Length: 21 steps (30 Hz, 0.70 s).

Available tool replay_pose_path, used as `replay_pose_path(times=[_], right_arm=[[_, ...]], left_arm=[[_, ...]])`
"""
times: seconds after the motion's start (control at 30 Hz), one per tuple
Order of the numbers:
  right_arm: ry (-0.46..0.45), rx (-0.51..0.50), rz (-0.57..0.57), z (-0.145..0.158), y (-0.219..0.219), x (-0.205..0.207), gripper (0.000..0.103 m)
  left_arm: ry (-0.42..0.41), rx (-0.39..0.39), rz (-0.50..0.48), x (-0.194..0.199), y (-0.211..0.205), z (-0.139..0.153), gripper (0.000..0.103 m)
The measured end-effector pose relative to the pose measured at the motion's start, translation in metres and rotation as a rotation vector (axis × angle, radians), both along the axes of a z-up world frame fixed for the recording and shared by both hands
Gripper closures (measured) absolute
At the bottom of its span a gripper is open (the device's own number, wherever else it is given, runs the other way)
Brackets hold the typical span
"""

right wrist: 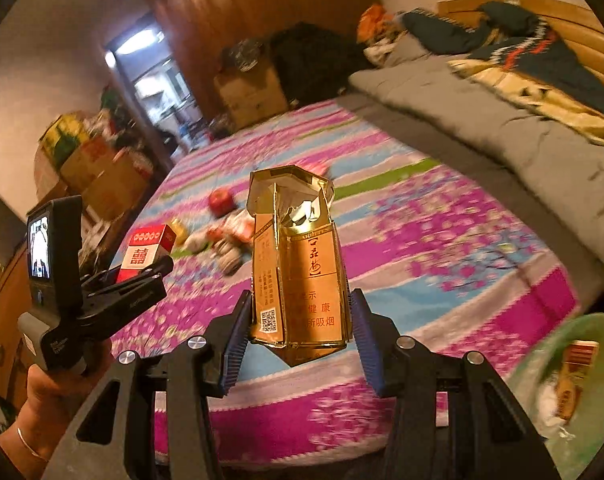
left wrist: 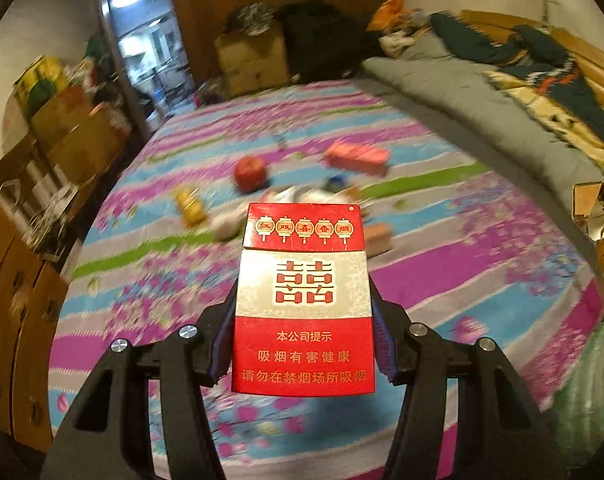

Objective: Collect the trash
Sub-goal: 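Carry the red pack and gold box over the green bin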

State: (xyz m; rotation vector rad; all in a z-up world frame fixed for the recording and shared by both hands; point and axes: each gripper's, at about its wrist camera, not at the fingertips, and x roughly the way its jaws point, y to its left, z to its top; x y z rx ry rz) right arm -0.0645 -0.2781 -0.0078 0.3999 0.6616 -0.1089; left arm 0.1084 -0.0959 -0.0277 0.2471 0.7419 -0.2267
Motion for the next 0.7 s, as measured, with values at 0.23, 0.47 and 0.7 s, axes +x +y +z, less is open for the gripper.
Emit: replay_pose_path(times=[0.23,0.47,0.7], right_arm=[[-0.039,-0.01,-0.208,0.031,-0.071,-0.071,0.053],[-0.018,-0.046,-0.436,0.046,-0.138,-0.156,0.053],[0.071,-0.014,-0.629,0.032,-0.197,-0.23,0.053]], left_arm=[[-0.051,-0.031,-0.202,-0.029,-0.092,0.03,0.049],[-0.075,-0.042,-0.431,-0.073,-0.184,0.045,0.049],[-0.005,0.001,-0.727,-0.129,-0.273,0.038,0.049]])
